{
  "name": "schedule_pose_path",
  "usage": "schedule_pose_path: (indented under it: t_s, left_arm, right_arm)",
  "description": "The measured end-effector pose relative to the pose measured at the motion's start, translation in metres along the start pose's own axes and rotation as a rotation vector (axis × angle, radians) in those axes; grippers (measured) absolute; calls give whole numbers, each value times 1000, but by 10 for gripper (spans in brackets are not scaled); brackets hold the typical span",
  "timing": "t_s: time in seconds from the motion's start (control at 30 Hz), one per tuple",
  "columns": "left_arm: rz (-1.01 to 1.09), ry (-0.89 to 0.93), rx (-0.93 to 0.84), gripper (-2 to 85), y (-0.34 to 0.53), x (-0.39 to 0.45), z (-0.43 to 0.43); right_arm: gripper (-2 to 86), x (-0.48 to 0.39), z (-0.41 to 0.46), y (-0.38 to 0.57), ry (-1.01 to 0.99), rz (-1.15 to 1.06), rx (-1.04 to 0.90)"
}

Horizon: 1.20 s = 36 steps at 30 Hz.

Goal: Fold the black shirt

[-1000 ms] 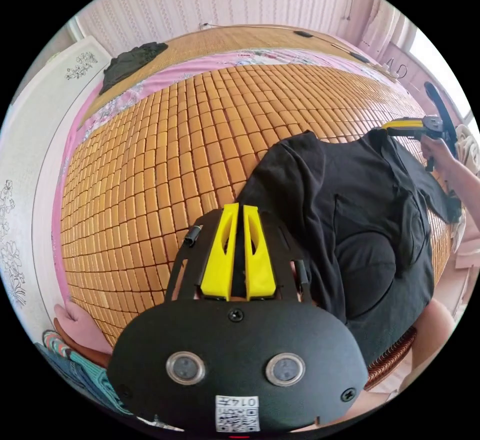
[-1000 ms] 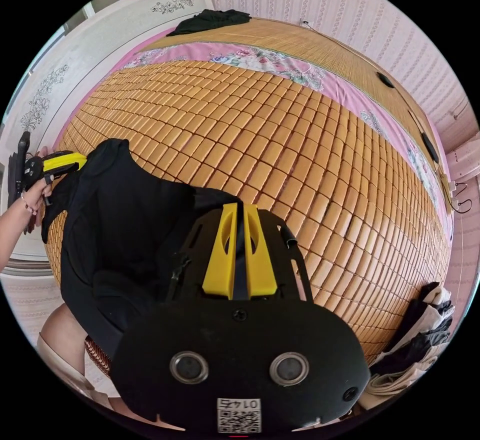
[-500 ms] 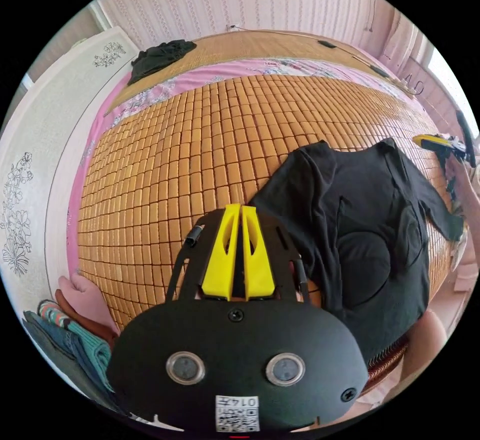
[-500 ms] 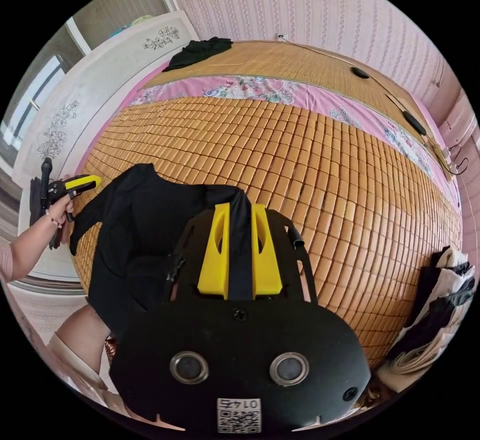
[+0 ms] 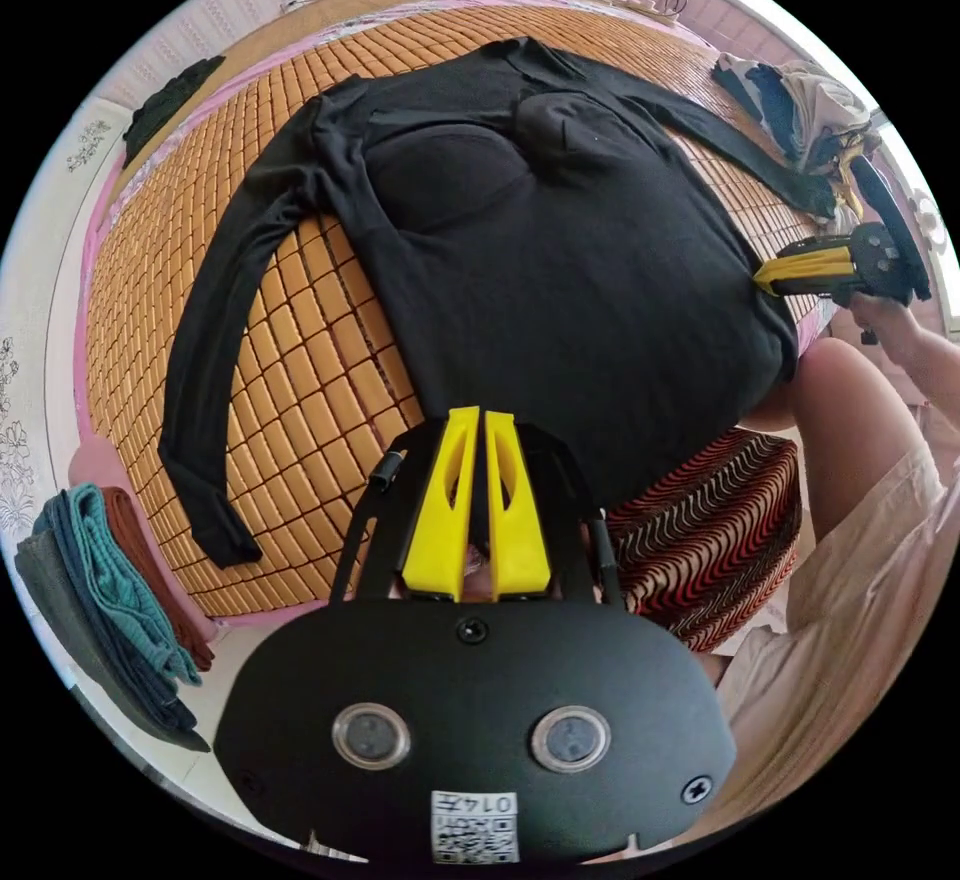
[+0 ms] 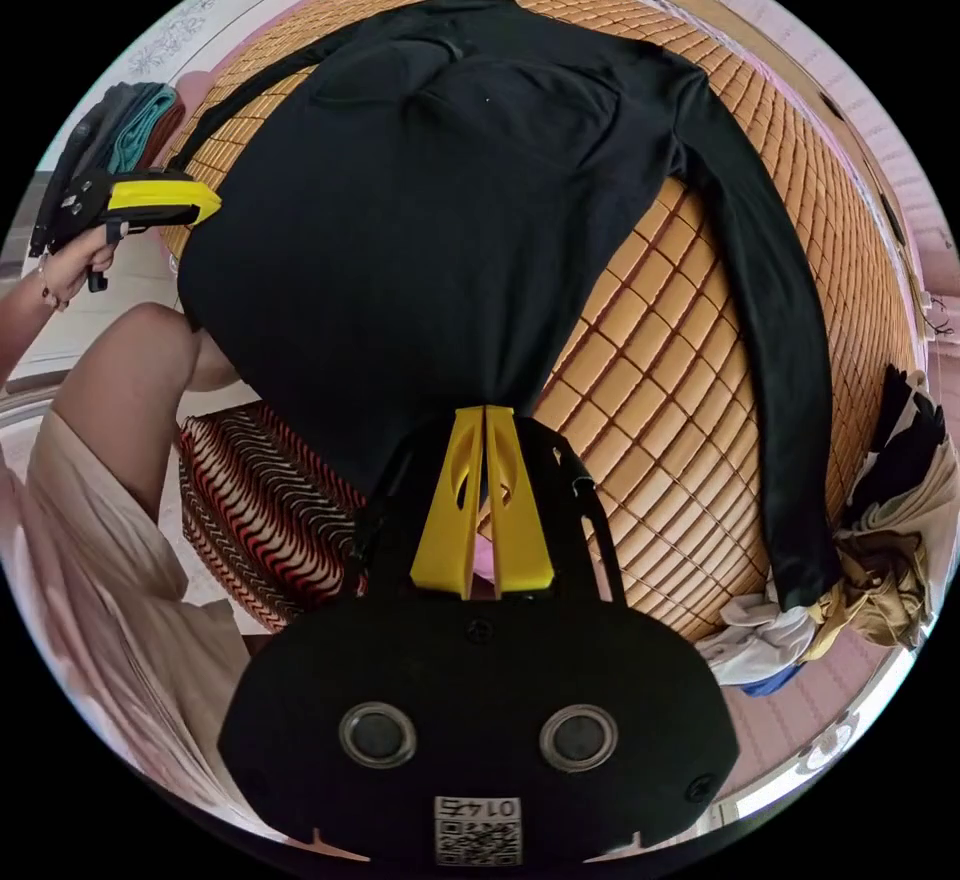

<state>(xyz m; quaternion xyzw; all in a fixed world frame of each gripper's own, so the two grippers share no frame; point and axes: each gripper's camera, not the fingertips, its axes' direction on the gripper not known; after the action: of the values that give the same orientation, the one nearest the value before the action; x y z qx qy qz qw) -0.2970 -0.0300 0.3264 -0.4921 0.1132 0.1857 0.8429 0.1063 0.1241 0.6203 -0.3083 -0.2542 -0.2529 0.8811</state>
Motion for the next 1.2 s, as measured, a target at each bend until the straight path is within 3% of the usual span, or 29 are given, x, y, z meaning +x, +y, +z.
schedule_pose_path:
  t_s: [0.23, 0.43, 0.63, 0.77, 0.87, 1.03, 1.2]
  left_arm:
    - [35, -10, 35, -8, 12, 2, 15]
    - [25, -30, 142, -8, 41, 2, 29]
    - [-60, -32, 202, -9, 68, -1, 43]
    - [-180, 102, 264, -4, 97, -23, 48]
    - [-288, 130, 406, 2, 135, -43, 31]
    - [-490, -75, 471, 20, 202, -84, 27]
    - [-621, -194, 470, 48, 252, -127, 45]
  right_arm:
    - [-9, -22, 22, -10, 101, -58, -73]
    - [-10, -19, 41, -4, 39, -75, -56]
    - [-10, -36, 62, 8, 97, -91, -22]
    - [-9, -29, 73, 12, 16, -61, -29]
    - [-7, -28, 66, 21, -47, -8, -4]
    - [25, -63, 32, 23, 13, 7, 205]
    - [90, -176, 39, -59, -72, -330, 328]
